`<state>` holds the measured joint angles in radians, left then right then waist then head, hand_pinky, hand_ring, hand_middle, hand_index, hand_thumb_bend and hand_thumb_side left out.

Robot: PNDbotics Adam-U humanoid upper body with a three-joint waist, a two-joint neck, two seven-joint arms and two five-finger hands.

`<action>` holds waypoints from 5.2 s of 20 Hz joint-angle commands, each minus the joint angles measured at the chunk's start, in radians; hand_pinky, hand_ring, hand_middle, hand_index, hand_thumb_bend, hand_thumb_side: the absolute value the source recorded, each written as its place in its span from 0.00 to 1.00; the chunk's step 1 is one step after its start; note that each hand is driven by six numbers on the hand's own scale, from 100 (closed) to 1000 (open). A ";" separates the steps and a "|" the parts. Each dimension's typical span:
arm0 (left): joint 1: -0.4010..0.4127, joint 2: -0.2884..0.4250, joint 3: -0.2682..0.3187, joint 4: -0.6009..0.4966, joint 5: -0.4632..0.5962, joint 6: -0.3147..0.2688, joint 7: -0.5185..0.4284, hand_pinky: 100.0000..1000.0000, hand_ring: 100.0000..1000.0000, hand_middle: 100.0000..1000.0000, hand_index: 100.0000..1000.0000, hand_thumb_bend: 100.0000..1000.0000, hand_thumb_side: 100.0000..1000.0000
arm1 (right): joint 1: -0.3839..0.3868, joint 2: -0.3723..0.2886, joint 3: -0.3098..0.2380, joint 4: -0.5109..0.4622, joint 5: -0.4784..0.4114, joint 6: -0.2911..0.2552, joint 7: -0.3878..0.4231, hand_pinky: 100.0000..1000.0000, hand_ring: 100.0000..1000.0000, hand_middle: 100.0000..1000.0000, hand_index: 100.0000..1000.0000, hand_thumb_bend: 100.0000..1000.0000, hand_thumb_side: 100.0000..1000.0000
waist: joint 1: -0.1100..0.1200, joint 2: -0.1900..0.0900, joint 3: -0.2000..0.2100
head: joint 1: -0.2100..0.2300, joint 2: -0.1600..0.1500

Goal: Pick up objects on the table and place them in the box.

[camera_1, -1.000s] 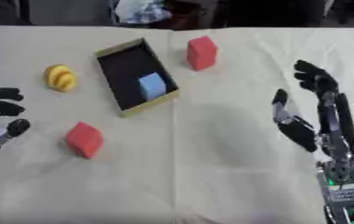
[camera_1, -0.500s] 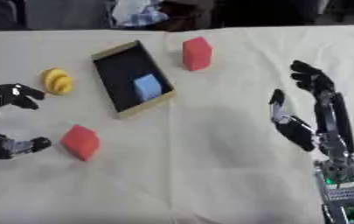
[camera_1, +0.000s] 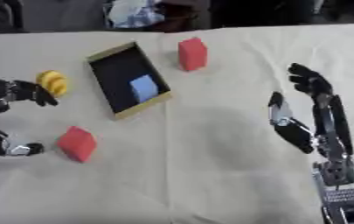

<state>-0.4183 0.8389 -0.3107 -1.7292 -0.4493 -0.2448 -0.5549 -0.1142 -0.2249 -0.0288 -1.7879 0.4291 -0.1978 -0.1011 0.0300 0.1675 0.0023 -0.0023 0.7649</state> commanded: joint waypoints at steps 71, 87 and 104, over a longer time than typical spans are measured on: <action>-0.481 -0.414 0.007 0.697 -0.413 -0.101 0.208 0.71 0.63 0.58 0.71 0.42 0.11 | -0.004 -0.006 0.023 0.001 -0.029 -0.009 0.019 0.80 0.81 0.79 0.89 0.00 0.11 | 0.001 -0.037 -0.061 | 0.008 0.005; -0.488 -0.439 -0.010 0.659 -0.377 -0.108 0.197 0.71 0.65 0.63 0.78 0.57 0.27 | -0.007 -0.005 0.024 0.002 -0.032 -0.010 0.020 0.80 0.81 0.79 0.89 0.00 0.10 | -0.002 -0.039 -0.070 | 0.009 0.005; -0.409 -0.189 0.128 0.685 -0.364 0.041 0.189 0.72 0.65 0.64 0.79 0.59 0.26 | -0.002 -0.011 0.013 0.004 -0.030 -0.006 0.010 0.80 0.81 0.79 0.89 0.00 0.11 | 0.004 -0.040 -0.043 | -0.014 0.005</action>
<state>-0.8128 0.6066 -0.2087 -1.0603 -0.8007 -0.2149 -0.3714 -0.1095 -0.2242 -0.0087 -1.7747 0.4021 -0.2031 -0.0882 0.0309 0.1538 -0.0416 -0.0121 0.7650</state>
